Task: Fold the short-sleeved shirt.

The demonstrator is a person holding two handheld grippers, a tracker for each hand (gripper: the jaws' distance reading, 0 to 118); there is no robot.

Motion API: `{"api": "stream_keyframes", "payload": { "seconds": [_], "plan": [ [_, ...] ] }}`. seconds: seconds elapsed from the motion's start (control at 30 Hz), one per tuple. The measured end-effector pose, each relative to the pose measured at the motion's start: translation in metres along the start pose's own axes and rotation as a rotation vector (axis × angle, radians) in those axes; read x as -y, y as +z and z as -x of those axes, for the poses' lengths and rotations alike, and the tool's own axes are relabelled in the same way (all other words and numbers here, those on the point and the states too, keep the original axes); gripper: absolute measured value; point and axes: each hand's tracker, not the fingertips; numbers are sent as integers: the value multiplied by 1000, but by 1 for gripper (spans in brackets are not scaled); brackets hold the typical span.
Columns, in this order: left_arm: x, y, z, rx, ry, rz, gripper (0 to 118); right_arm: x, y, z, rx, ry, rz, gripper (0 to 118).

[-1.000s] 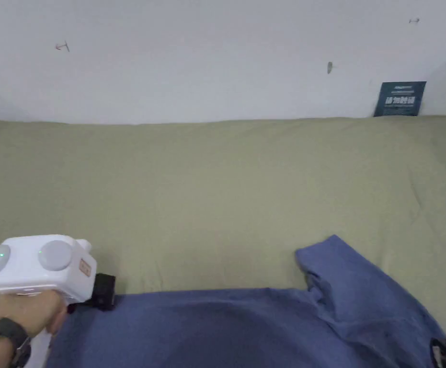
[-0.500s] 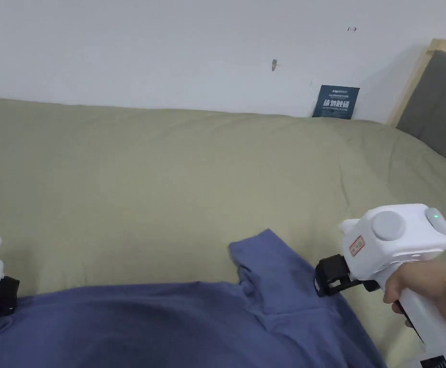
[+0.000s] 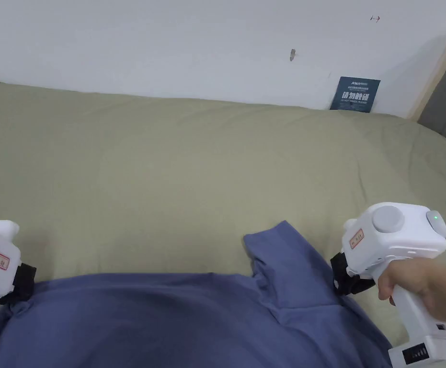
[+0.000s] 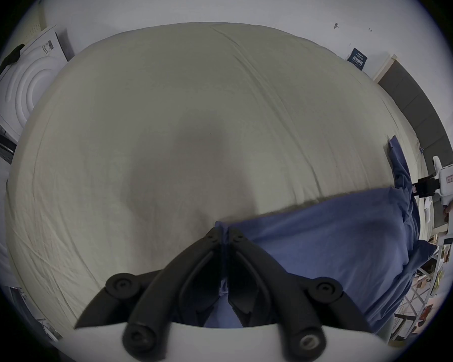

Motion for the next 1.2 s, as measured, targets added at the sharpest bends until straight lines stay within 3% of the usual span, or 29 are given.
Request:
{"api": "stream_keyframes", "payload": {
  "seconds": [0.07, 0.17, 0.4, 0.7, 0.9, 1.2],
  "plan": [
    [2, 2, 0, 7, -5, -5, 3, 3, 9, -5, -36, -40, -27, 1],
    [4, 10, 1, 28, -3, -21, 3, 7, 31, -9, -60, -28, -68, 1],
    [14, 64, -5, 92, -94, -122, 3, 39, 98, -4, -111, 59, -159, 1],
    [68, 167, 6, 138, -168, -239, 3, 139, 195, -6, -224, 124, -303, 1],
    [140, 204, 25, 148, -163, -213, 3, 218, 223, -24, -253, 72, -324, 1],
    [247, 177, 50, 138, -80, -46, 3, 301, 164, -46, -184, -25, -167, 1]
  ]
}}
